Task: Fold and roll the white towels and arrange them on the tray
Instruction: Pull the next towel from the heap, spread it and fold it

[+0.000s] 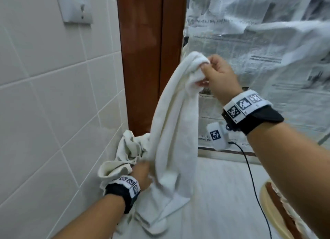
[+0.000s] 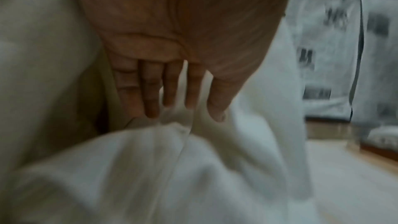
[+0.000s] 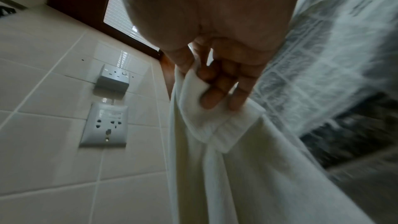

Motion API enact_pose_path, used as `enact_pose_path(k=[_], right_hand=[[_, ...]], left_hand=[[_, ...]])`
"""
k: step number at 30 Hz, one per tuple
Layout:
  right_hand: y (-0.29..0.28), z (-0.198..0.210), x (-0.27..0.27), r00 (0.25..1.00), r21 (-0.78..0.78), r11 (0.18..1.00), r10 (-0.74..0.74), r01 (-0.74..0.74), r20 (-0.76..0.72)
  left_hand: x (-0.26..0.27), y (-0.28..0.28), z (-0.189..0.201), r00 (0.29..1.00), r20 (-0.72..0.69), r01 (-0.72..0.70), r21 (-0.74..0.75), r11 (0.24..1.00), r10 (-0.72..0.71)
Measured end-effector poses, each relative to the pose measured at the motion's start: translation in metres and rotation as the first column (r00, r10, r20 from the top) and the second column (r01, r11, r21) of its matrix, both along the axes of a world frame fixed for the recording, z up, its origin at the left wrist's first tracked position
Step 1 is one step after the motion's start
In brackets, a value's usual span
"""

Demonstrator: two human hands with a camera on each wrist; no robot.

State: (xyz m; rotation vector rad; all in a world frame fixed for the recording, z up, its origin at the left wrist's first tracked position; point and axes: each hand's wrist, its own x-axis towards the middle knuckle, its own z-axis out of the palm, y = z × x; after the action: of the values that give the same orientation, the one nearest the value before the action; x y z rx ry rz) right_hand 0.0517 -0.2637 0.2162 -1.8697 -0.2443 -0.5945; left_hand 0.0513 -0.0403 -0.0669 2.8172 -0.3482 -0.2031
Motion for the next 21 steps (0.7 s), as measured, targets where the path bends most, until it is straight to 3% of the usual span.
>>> enact_pose_path(k=[2, 4, 6, 8, 10, 12, 14, 15, 17, 18, 19, 20, 21], right_hand=[[-0.009, -0.029, -0.009, 0.992, -0.033, 0.999, 0.021, -0.026, -0.127], [-0.013, -0.059, -0.018, 0.976, -0.063, 0.993, 0.087, -0.101, -0.199], [-0.011, -0.087, -0.03, 0.943, -0.005, 0.982, 0.179, -0.187, -0.281], [-0.009, -0.113, -0.035, 0.902, 0.05, 0.977, 0.213, -0.209, -0.375], [-0.014, -0.14, -0.03, 0.91, -0.192, 0.974, 0.028, -0.117, -0.413], [-0.025, -0.165, -0.027, 0.895, -0.53, 0.848, -0.254, 0.023, -0.367], [-0.031, -0.187, -0.032, 0.822, -0.662, 0.749, -0.367, -0.017, -0.436], [-0.032, -0.198, -0.036, 0.78, -0.673, 0.73, -0.35, -0.12, -0.518], [-0.028, -0.222, -0.043, 0.682, -0.603, 0.716, -0.244, -0.353, -0.689], [-0.022, -0.235, -0.048, 0.625, -0.554, 0.703, -0.199, -0.445, -0.755], [-0.015, -0.249, -0.052, 0.569, -0.525, 0.675, -0.186, -0.519, -0.801], [-0.008, -0.265, -0.055, 0.524, -0.511, 0.642, -0.195, -0.571, -0.829], [0.0, -0.281, -0.059, 0.494, -0.505, 0.626, -0.212, -0.594, -0.843]], left_hand=[[0.004, 0.002, 0.002, 0.977, 0.142, -0.112, -0.291, 0.95, 0.159], [0.006, 0.0, 0.008, 0.927, 0.265, -0.143, -0.403, 0.904, 0.264], [0.002, -0.009, 0.017, 0.971, 0.122, -0.119, -0.494, 0.861, 0.204], [-0.004, -0.02, 0.018, 0.997, -0.073, 0.0, -0.451, 0.892, -0.036], [-0.012, -0.029, 0.015, 0.969, -0.14, 0.16, -0.286, 0.945, -0.206], [-0.012, -0.03, 0.01, 0.969, -0.114, 0.204, -0.126, 0.971, -0.218], [-0.012, -0.027, 0.011, 0.964, -0.2, 0.166, -0.071, 0.984, -0.177], [-0.009, -0.025, 0.012, 0.926, -0.331, 0.143, -0.137, 0.98, -0.182], [-0.007, -0.023, 0.022, 0.779, -0.572, 0.066, -0.334, 0.94, -0.258], [-0.003, -0.021, 0.027, 0.782, -0.558, 0.063, -0.374, 0.925, -0.278], [0.007, -0.018, 0.03, 0.865, -0.443, 0.071, -0.356, 0.932, -0.236], [0.019, -0.015, 0.032, 0.97, -0.211, 0.063, -0.273, 0.96, -0.124], [0.031, -0.01, 0.033, 0.999, 0.042, 0.001, -0.154, 0.988, 0.005]])
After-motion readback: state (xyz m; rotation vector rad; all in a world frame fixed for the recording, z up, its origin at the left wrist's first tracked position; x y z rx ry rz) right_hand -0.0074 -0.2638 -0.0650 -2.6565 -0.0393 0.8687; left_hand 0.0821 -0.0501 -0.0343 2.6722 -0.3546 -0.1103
